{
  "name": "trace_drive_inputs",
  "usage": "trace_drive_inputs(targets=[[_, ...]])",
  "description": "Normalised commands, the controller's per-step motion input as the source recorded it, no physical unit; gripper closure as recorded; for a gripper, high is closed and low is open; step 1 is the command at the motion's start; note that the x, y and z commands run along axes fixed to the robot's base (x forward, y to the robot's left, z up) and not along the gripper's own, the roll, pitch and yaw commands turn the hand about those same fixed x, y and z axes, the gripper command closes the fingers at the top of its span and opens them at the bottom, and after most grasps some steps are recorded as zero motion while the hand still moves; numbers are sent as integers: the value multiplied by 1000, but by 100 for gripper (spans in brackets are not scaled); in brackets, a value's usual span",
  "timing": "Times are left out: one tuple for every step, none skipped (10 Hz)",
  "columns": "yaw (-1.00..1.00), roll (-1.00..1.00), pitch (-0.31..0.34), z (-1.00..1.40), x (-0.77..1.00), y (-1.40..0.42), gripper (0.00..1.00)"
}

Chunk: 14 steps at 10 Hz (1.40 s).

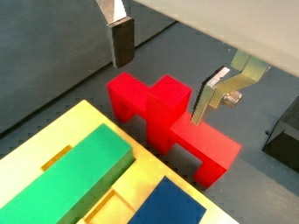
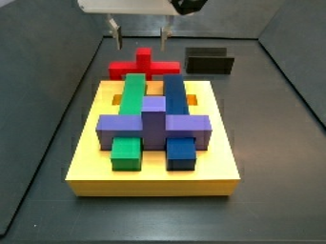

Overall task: Pick up the red object. Move up. Move to above the board. Insert the red object.
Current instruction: Pick up the red object.

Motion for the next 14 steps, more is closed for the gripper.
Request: trace_drive_inputs(targets=[[-89,126,-23,-277,0,134,0],[0,99,-50,-257,-37,0,0],[86,97,-51,-246,0,0,0],[157,83,-36,-254,0,0,0],[226,71,-20,-257,0,0,0],[186,53,-10,-234,0,17,0],[114,47,-1,-209,0,69,0],[0,24,0,-106,0,151,0],[-6,11,0,-74,0,194,0],[0,20,0,0,0,-9,0],[0,17,0,0,0,-74,0],[0,17,0,0,0,-66,0],[0,0,0,0,0,-71,0],[0,0,0,0,0,0,0]])
